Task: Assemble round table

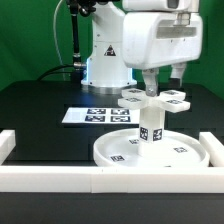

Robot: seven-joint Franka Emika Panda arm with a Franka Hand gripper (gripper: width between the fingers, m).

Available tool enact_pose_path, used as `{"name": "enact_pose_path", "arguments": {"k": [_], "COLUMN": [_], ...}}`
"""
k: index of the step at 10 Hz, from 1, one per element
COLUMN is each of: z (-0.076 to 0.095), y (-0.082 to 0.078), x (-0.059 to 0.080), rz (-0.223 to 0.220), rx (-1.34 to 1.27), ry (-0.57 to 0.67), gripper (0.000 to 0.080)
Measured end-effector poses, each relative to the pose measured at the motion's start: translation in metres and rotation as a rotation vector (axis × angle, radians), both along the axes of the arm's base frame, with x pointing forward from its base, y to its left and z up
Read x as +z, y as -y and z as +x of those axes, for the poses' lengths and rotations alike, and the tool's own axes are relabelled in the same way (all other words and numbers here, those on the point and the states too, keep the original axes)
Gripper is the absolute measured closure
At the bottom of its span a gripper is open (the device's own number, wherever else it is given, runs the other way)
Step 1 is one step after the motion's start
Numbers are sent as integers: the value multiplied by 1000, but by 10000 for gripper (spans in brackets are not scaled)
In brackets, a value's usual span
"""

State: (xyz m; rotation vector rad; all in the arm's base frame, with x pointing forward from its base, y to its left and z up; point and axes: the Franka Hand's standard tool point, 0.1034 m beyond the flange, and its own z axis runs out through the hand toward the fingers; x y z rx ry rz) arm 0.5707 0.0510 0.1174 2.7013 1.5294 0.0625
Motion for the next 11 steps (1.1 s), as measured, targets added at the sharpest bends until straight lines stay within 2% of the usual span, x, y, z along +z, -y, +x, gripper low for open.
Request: {"name": "enact_pose_path", "arguments": {"k": [5,11], "z": [-1,-10], "y": [10,11], "x": [-2,-15], "rz": [-53,-55], "rx": [336,373], "ry": [-13,-31], "gripper": [151,151]}}
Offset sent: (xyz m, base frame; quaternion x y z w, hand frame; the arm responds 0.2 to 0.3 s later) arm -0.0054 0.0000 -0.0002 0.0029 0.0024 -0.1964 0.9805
